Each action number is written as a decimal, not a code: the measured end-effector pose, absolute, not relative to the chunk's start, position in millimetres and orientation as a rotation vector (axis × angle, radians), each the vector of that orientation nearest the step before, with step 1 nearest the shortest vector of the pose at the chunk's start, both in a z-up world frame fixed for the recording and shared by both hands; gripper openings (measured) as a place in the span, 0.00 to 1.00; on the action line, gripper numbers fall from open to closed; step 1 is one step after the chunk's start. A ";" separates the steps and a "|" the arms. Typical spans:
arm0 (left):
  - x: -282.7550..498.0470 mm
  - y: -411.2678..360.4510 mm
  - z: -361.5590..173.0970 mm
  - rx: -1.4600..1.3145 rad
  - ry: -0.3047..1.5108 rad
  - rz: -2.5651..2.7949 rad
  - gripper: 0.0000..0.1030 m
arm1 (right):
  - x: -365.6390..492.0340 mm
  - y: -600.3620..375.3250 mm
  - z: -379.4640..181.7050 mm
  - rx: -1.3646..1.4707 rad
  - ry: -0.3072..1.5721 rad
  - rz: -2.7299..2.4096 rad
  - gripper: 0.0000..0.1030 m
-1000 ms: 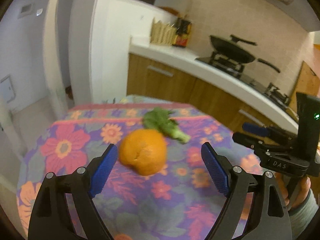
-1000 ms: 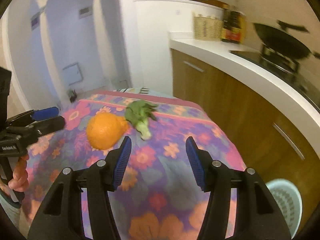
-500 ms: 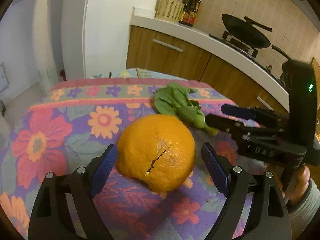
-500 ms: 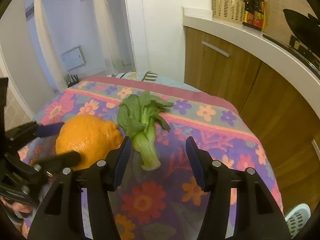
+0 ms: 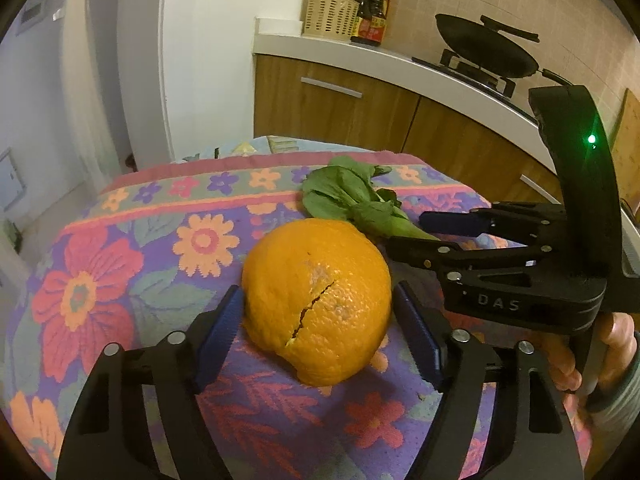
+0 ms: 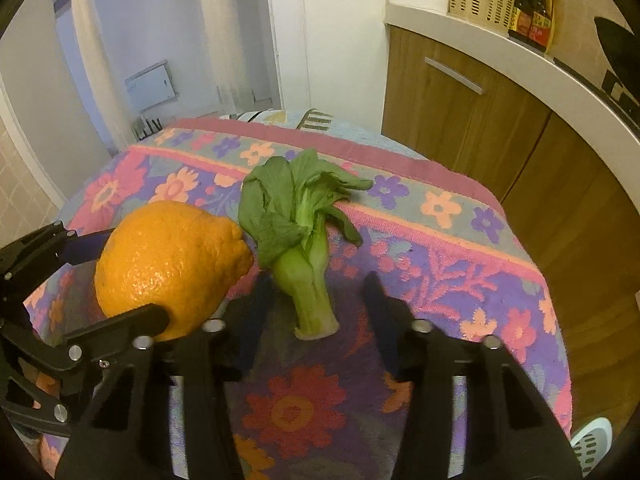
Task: Collect trash
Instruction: 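Grasp the large orange peel with the left tool while the right tool grasps the bok choy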
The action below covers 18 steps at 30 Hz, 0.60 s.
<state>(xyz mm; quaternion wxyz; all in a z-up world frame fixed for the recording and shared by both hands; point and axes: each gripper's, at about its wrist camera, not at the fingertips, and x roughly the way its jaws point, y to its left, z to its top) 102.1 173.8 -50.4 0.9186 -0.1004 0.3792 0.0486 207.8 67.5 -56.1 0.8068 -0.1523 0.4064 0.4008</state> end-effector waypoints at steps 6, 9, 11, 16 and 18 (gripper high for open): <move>94.8 168.5 -47.8 -0.220 0.760 0.051 0.43 | 199.9 70.9 -55.0 -0.346 0.851 0.892 0.20; 93.0 164.4 -46.6 -0.200 0.748 0.064 0.32 | 197.0 66.8 -51.2 -0.329 0.830 0.907 0.20; 88.5 166.7 -44.0 -0.216 0.722 0.063 0.31 | 196.1 62.4 -48.6 -0.309 0.815 0.906 0.20; 78.8 169.5 -37.1 -0.254 0.673 0.035 0.30 | 189.0 49.6 -38.1 -0.262 0.738 0.907 0.20; 76.7 167.5 -33.6 -0.261 0.661 0.021 0.30 | 183.6 44.9 -34.4 -0.259 0.704 0.903 0.20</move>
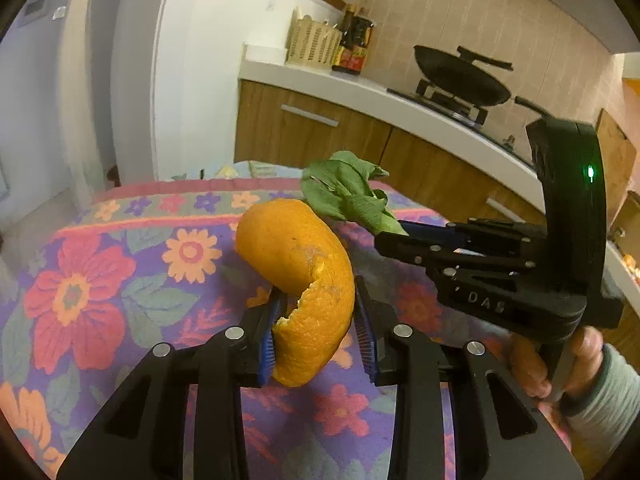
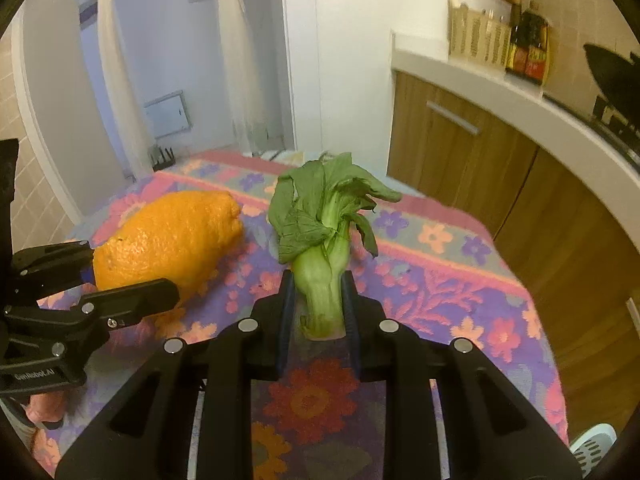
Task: Collect trash
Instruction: 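Grasp the large orange peel with the left tool while the right tool grasps the bok choy, then carry the orange peel and bok choy with both tools over the basket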
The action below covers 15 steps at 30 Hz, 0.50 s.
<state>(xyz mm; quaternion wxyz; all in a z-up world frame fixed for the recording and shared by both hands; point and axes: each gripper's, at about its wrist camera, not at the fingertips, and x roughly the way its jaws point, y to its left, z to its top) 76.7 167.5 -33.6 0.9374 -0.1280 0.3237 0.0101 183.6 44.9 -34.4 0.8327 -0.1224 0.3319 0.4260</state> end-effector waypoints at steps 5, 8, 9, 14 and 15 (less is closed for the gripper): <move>63.7 156.2 -20.5 -0.254 0.650 0.006 0.30 | 167.7 21.3 -29.0 -0.241 0.675 0.879 0.20; 50.3 142.4 -10.9 -0.252 0.644 -0.032 0.30 | 149.1 -8.8 -25.0 -0.212 0.669 0.877 0.20; 46.7 137.1 -7.3 -0.251 0.640 -0.045 0.30 | 144.3 -17.9 -24.0 -0.198 0.669 0.877 0.20; 33.5 93.5 17.0 -0.212 0.611 -0.124 0.30 | 114.2 -85.0 -11.7 -0.132 0.637 0.814 0.20; 32.9 84.3 20.6 -0.199 0.607 -0.138 0.30 | 108.4 -102.6 -8.5 -0.117 0.630 0.793 0.20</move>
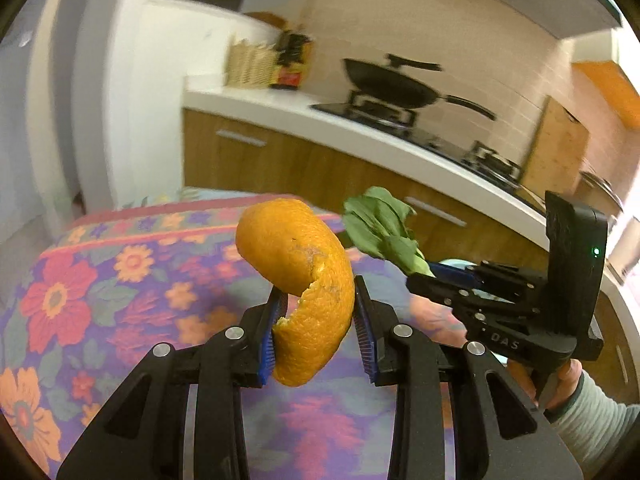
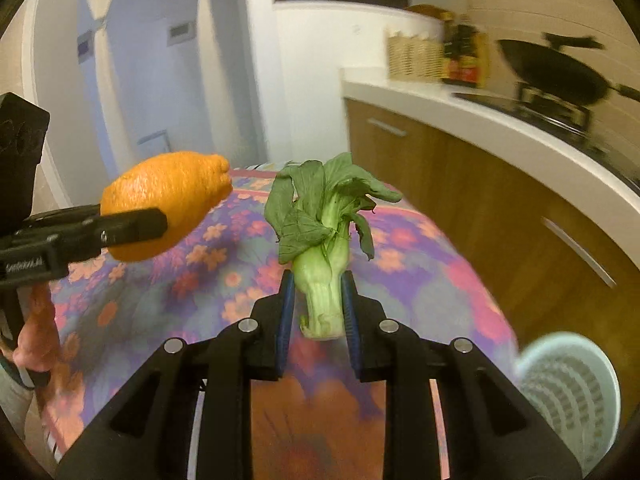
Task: Collect trash
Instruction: 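Carry the orange peel and bok choy with both tools over the basket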
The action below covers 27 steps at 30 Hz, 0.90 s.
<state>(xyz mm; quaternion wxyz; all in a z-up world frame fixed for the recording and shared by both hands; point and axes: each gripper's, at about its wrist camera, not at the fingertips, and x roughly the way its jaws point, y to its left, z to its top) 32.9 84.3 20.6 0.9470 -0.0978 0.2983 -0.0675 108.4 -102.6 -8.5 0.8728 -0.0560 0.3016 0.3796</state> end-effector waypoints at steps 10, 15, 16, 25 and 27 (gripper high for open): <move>35.5 -32.8 37.2 -0.057 0.595 -0.300 0.31 | 87.7 -249.5 0.9 0.009 0.631 0.570 0.20; 52.3 -85.3 26.1 -0.003 0.647 -0.360 0.31 | 93.8 -300.1 -8.0 0.070 0.699 0.497 0.20; 56.4 -100.1 23.5 0.020 0.662 -0.375 0.31 | 94.9 -310.8 -10.3 0.074 0.708 0.468 0.20; 90.6 -158.3 10.1 0.049 0.753 -0.470 0.32 | 120.8 -369.9 -46.8 0.217 0.856 0.317 0.20; 98.3 -169.3 7.2 0.059 0.774 -0.479 0.32 | 124.2 -376.7 -54.5 0.249 0.879 0.307 0.20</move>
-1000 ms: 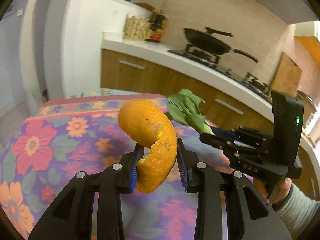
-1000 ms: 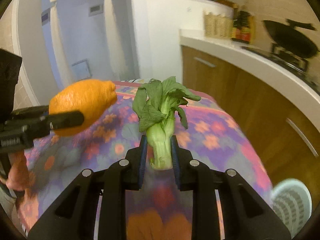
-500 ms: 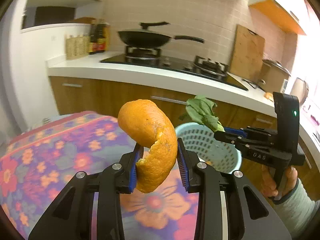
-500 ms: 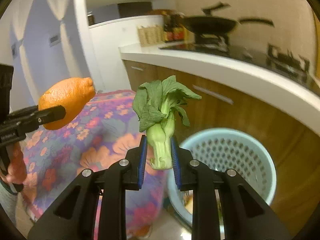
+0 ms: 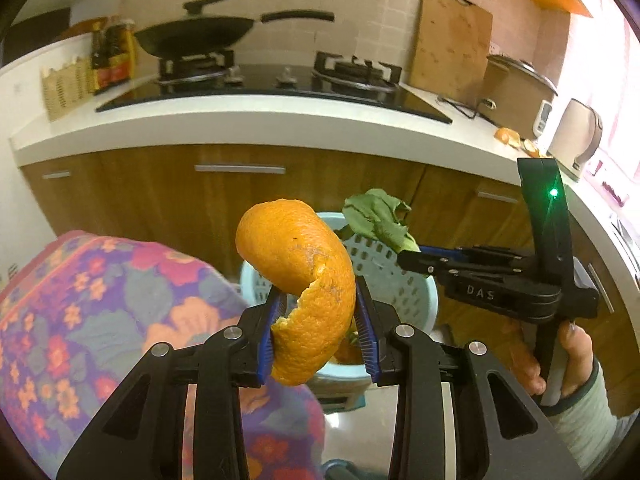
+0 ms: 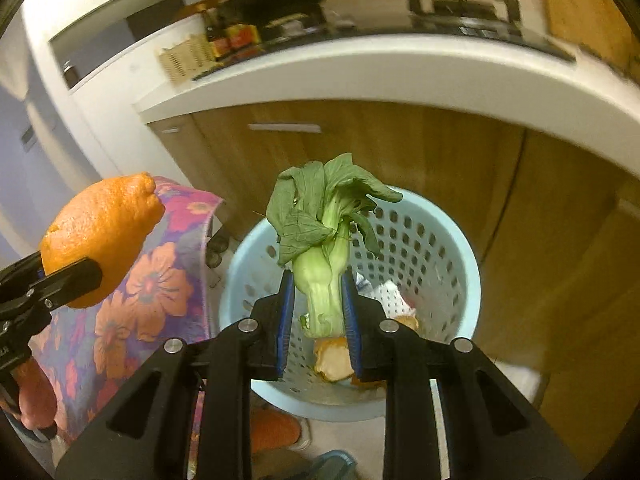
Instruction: Collect trash
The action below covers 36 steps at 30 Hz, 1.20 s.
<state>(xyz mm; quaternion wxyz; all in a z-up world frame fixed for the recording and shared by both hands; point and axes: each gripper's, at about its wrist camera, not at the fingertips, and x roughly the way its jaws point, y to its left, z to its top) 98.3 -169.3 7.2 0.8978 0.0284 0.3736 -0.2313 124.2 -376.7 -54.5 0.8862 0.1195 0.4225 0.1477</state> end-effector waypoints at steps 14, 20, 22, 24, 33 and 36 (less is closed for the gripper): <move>141.7 -220.9 -15.4 0.081 0.832 -0.449 0.54 | 144.0 -399.2 -92.4 0.383 1.009 0.268 0.26; 143.0 -211.5 -26.8 0.068 0.860 -0.450 0.58 | 141.4 -403.6 -81.4 0.380 0.978 0.260 0.34; 139.7 -202.1 -25.0 0.065 0.854 -0.451 0.59 | 138.7 -403.4 -75.6 0.373 0.957 0.251 0.53; 134.8 -188.4 -20.1 0.050 0.837 -0.440 0.61 | 136.4 -397.9 -66.9 0.360 0.933 0.260 0.53; 99.4 -132.9 12.8 0.000 0.702 -0.415 0.73 | 115.5 -355.4 -16.3 0.225 0.829 0.256 0.54; 79.8 -115.9 21.6 0.029 0.645 -0.401 0.77 | 101.5 -341.9 -6.5 0.179 0.796 0.231 0.56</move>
